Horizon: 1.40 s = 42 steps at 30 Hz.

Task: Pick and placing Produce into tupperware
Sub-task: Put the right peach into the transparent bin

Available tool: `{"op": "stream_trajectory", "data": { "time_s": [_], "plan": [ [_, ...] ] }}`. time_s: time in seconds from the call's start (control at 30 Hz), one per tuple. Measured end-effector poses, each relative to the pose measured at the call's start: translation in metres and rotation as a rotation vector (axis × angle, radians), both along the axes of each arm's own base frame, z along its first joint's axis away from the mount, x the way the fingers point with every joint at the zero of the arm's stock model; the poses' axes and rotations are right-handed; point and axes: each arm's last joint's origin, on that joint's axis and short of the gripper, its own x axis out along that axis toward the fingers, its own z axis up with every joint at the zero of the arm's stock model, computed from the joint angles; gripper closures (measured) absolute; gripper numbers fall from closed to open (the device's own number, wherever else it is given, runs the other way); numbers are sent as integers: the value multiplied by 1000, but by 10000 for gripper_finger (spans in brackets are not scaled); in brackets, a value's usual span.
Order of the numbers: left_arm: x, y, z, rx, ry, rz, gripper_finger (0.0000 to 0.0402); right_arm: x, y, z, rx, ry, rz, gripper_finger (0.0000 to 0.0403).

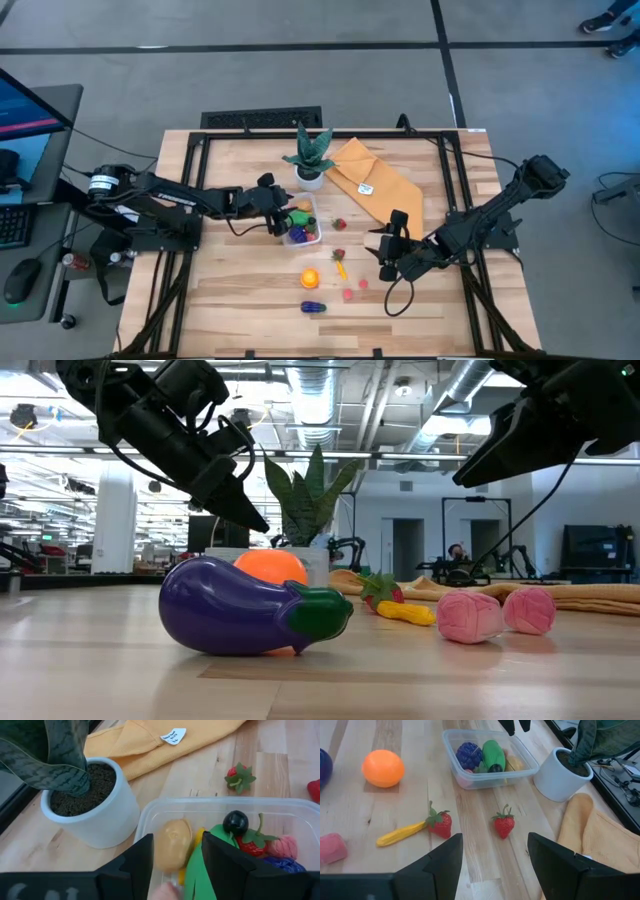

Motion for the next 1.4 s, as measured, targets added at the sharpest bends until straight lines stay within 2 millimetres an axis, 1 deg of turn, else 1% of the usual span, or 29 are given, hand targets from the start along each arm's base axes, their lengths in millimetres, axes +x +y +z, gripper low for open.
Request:
{"op": "stream_trajectory", "data": {
  "time_s": [0.2, 0.3, 0.37, 0.47, 0.63, 0.83, 1.1, 1.4],
  "plan": [
    [0, 0, 0, -6, 0, -7, 239, 0, 0, 0, 14, -6, -9, 186],
    [0, -3, -1, -64, 2, -59, 239, 0, 1, -2, 102, -8, -25, 186],
    [0, -7, -3, -108, 18, -123, 239, 1, 5, -7, 164, 34, 6, 186],
    [0, -14, -4, -138, 28, -184, 239, 1, 17, -18, 196, 75, 56, 186],
    [-1, -22, -4, -139, 35, -220, 239, 0, 34, -33, 243, 121, 120, 186],
    [0, -24, -4, -131, 33, -218, 239, 5, 46, -49, 288, 107, 124, 186],
    [0, -23, -4, -118, 35, -216, 239, 15, 54, -81, 341, 146, 118, 186],
    [0, -23, -4, -115, 36, -213, 239, 18, 57, -91, 364, 136, 103, 186]
  ]
}}
